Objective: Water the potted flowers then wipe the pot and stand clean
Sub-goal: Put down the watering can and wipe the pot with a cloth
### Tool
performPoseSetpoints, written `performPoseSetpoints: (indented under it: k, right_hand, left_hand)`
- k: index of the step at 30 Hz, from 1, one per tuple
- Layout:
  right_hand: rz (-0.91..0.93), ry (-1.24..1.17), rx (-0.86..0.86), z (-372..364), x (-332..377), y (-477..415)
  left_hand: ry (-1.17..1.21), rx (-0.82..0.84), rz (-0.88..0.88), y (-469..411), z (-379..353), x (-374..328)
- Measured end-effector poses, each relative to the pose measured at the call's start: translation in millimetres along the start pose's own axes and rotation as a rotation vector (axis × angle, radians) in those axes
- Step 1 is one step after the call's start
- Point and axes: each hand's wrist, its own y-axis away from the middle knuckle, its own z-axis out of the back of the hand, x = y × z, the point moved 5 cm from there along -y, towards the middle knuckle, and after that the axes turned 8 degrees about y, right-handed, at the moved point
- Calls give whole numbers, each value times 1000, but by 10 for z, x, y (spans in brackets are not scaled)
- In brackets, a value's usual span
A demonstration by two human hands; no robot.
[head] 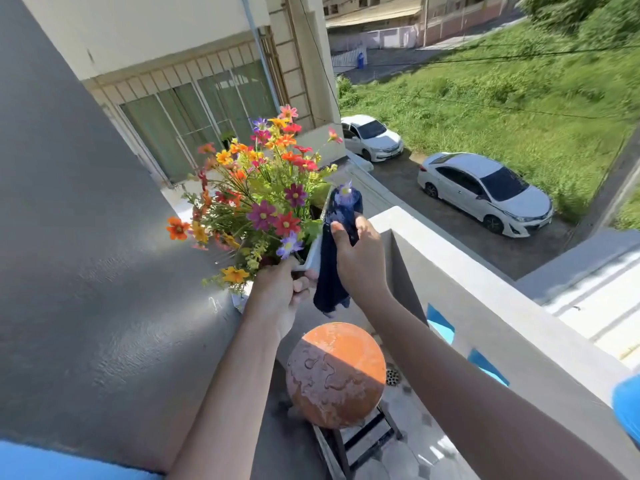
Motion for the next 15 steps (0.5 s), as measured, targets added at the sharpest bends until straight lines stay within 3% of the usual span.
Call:
performPoseSetpoints:
  k: [3,7,11,15]
  right_hand:
    - [107,62,-57,44,-45,-159]
    - [244,178,-12,49,-229,-177]
    - [185,115,107,65,-289,-136]
    - [265,174,231,-47,-155,45]
  left_hand:
    - [42,22,9,46,-28,-47]
    - [117,-4,14,61,-21,-103]
    - [108,-19,-4,36,-34,-118]
    - [84,-60,-32,-54,31,-126]
